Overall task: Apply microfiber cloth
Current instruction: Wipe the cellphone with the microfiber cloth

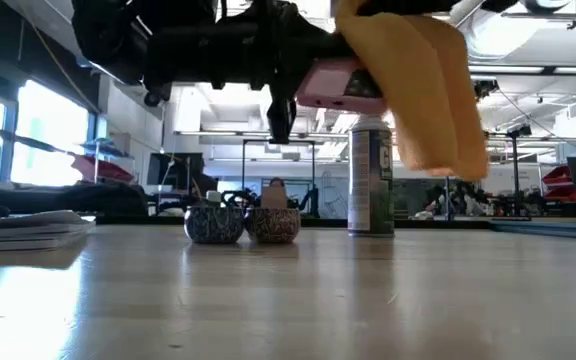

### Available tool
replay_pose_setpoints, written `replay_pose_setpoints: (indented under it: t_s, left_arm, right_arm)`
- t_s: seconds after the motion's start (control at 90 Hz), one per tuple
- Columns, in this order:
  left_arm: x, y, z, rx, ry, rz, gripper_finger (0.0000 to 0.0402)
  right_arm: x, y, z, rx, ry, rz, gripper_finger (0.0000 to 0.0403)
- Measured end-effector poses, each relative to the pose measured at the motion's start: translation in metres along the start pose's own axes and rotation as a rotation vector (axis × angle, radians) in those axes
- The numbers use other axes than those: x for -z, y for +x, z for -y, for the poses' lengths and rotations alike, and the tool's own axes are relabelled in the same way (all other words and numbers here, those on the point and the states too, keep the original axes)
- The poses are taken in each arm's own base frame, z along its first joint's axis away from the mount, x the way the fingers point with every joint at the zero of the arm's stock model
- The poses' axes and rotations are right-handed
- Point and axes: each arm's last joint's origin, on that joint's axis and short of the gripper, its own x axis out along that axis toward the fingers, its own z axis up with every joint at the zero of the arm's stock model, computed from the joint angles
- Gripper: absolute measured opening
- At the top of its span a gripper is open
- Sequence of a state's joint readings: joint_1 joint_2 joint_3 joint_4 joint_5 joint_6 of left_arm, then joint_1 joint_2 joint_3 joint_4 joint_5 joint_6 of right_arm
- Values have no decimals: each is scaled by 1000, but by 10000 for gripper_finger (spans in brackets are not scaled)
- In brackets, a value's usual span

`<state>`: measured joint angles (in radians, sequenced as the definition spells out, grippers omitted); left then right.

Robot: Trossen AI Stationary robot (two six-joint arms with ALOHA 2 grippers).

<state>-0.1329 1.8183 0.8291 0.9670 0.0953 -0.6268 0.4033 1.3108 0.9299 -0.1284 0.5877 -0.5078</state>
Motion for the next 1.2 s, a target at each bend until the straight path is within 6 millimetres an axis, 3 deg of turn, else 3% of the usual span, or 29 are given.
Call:
replay_pose_setpoints:
  t_s: [0.178,0.411,0.611,0.844,1.2]
  left_arm:
    - [1,0,4,37,-5,-6,8]
    - [0,0,5,51,-9,-5,14]
    - [-5,0,6,44,-7,35,14]
    - [-2,0,2,-30,-25,36,12]
    - [-3,0,1,-38,-54,51,9]
  right_arm:
    - [-4,-4,12,100,-23,22,0]
    - [6,7,3,-7,13,-28,0]
    - [2,-9,0,111,-83,-73,0]
    - [-11,-23,11,136,-102,60,0]
    - [-1,9,-3,-21,-77,34,0]
